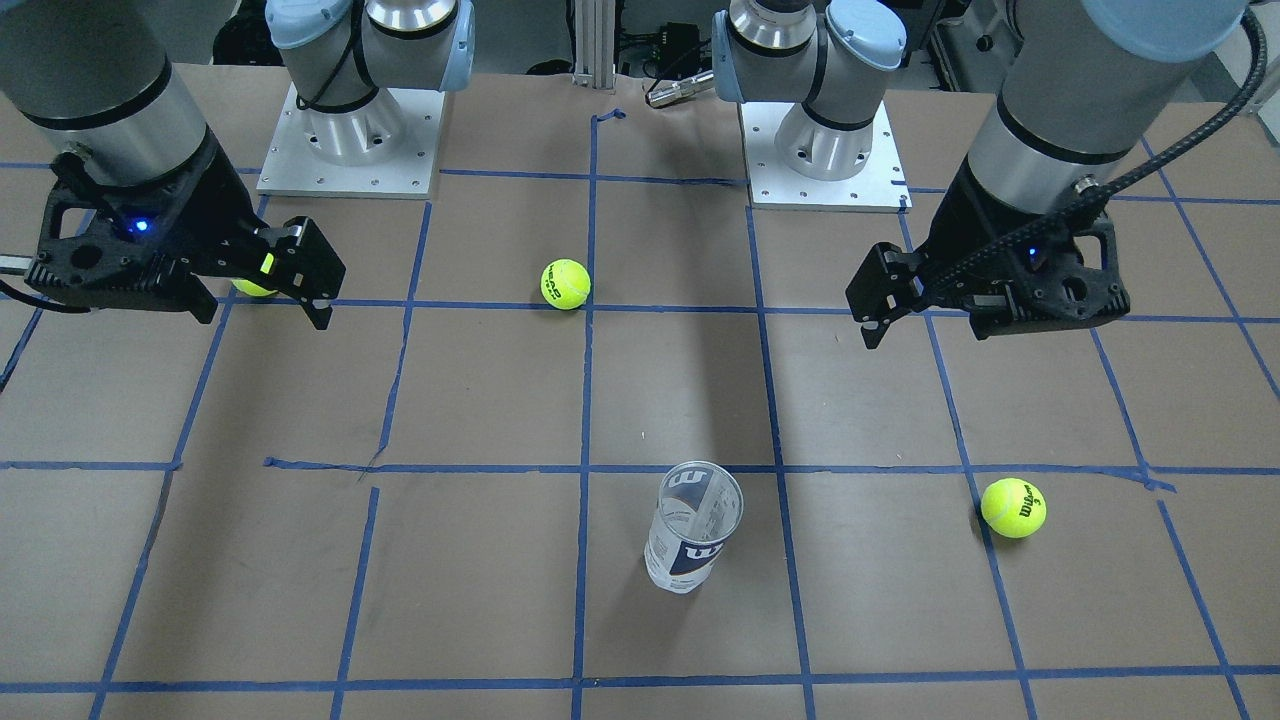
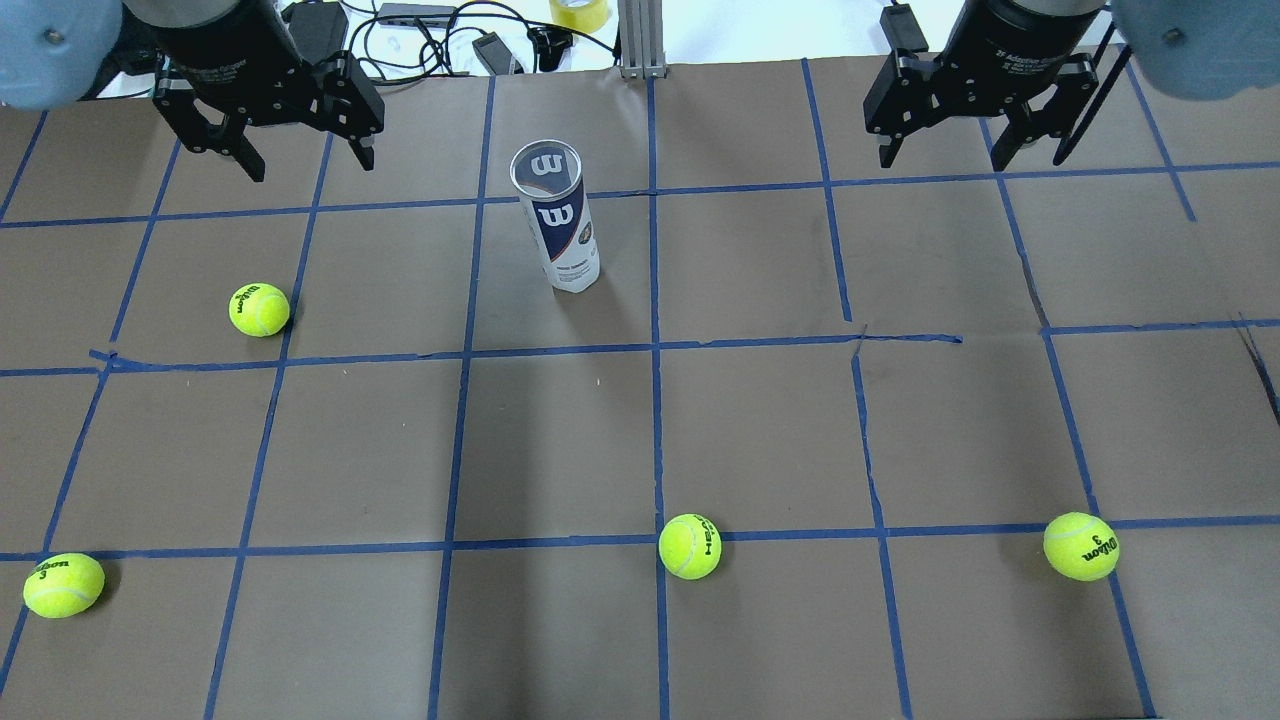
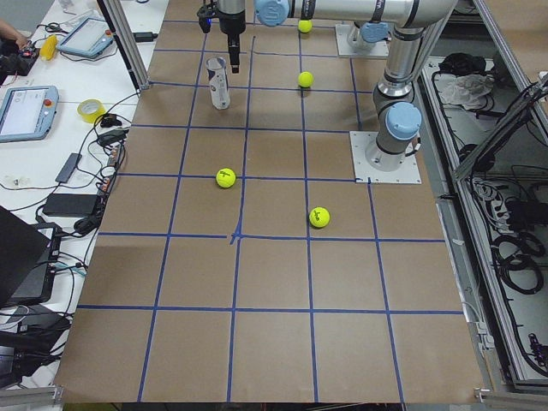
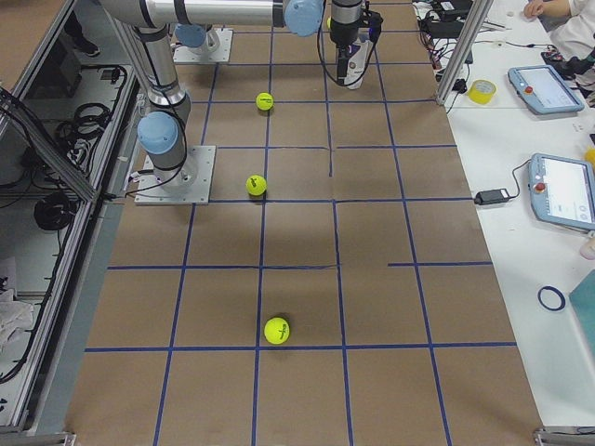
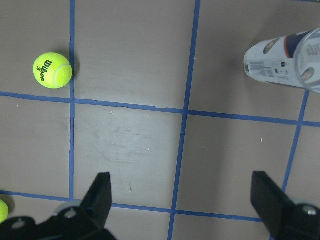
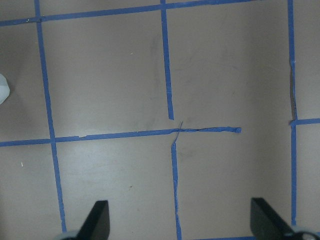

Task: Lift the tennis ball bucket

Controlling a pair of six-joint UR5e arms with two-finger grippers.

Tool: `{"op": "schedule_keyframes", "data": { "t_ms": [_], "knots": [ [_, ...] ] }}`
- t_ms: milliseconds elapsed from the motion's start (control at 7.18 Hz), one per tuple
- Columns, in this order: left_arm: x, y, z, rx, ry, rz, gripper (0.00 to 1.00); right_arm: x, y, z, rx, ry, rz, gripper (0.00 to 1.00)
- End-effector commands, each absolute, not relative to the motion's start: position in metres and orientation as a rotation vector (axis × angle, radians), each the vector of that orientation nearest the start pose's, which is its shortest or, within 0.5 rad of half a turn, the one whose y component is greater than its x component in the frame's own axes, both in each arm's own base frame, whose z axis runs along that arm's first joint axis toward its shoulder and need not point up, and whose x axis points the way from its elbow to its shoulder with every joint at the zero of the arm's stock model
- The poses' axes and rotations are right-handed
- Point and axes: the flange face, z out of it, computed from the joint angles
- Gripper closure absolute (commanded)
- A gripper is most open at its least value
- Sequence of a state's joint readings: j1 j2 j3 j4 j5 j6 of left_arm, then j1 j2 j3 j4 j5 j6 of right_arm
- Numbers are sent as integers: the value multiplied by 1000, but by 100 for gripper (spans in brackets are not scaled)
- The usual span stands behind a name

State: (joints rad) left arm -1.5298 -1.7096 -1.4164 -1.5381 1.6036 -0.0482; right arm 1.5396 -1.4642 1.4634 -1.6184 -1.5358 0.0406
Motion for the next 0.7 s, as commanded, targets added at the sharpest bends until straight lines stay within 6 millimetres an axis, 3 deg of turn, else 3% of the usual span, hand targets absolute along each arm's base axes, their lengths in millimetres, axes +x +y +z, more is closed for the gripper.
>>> {"op": "schedule_keyframes", "data": {
  "t_ms": [0, 557],
  "knots": [
    [-106, -541, 493, -88, 3108, -116, 0, 119, -545, 492, 118, 3104, -78, 0],
    [-96, -535, 497, -116, 3116, -95, 0, 121, -543, 494, 118, 3104, -83, 0]
  ]
}}
